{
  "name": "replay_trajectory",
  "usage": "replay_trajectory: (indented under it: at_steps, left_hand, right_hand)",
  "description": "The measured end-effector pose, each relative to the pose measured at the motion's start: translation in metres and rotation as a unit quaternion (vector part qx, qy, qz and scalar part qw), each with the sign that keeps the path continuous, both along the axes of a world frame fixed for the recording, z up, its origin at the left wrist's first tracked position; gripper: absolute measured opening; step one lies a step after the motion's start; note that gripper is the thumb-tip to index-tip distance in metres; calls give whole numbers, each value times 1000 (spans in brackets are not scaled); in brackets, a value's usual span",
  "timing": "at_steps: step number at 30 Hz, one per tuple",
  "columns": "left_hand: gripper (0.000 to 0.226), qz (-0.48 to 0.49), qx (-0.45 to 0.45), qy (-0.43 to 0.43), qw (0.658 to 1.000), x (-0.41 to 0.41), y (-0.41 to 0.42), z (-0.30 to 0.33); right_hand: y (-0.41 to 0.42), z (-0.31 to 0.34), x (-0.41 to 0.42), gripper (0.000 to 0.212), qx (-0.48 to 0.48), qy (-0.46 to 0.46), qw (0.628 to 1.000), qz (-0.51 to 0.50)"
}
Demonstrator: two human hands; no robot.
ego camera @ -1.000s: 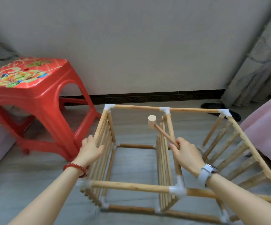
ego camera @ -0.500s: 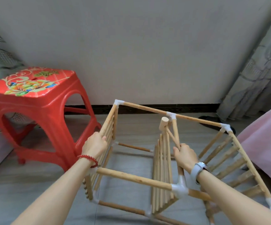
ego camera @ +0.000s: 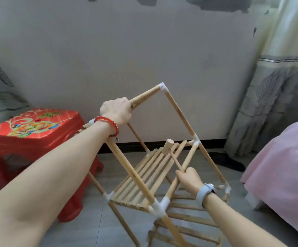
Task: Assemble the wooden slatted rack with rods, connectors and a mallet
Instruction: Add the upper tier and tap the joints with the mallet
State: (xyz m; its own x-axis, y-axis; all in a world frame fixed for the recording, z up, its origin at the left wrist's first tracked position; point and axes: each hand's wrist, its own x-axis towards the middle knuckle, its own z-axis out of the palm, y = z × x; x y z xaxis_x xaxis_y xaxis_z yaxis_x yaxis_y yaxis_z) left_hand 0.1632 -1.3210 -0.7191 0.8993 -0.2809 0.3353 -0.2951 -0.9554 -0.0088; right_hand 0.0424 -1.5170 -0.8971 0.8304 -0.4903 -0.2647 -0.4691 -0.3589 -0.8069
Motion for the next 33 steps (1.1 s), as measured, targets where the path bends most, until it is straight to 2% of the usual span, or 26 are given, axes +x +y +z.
replay_trajectory:
  at_steps: [3, 7, 12, 15, 17, 19, 21, 24, 26, 28, 33]
  left_hand:
    - [21, -43, 34, -36, 998, -20, -24, 4]
    - [18, -82, 56, -76, 992, -49, -49, -5]
    - [17, -135, 95, -126, 978, -85, -80, -7]
    - [19, -201, 75, -178, 960, -113, -98, -12]
    - [18, -237, 51, -202, 949, -130, -100, -25]
    - [6, -293, 16, -217, 931, -152, -100, -43]
    - [8, -343, -11, -217, 914, -167, -97, -64]
    - [10, -389, -24, -162, 906, -178, -86, -97]
    - [7, -385, -35, -148, 910, -173, -77, -112]
    - [13, -349, -45, -120, 928, -162, -75, -119]
    - [27, -255, -5, -101, 962, -165, -87, -116]
  right_hand:
    - [-5, -11, -17, 21, 34, 5, 999, -5]
    - [-21, -22, -40, 20, 26, 55, 998, 5]
    - [-54, 2, -79, 20, -92, 165, 970, 150]
    - [-72, 8, -113, 26, -139, 162, 964, 156]
    - [-76, 2, -129, 25, -147, 192, 955, 172]
    - [-76, -9, -146, 22, -134, 179, 962, 154]
    - [-74, -13, -154, 23, -133, 128, 976, 119]
    - [-63, -23, -162, 23, -159, 105, 972, 141]
    - [-55, -28, -171, 24, -174, 100, 966, 161]
    - [-54, -26, -188, 21, -187, 86, 965, 163]
    - [-82, 37, -238, 27, -316, 63, 938, 124]
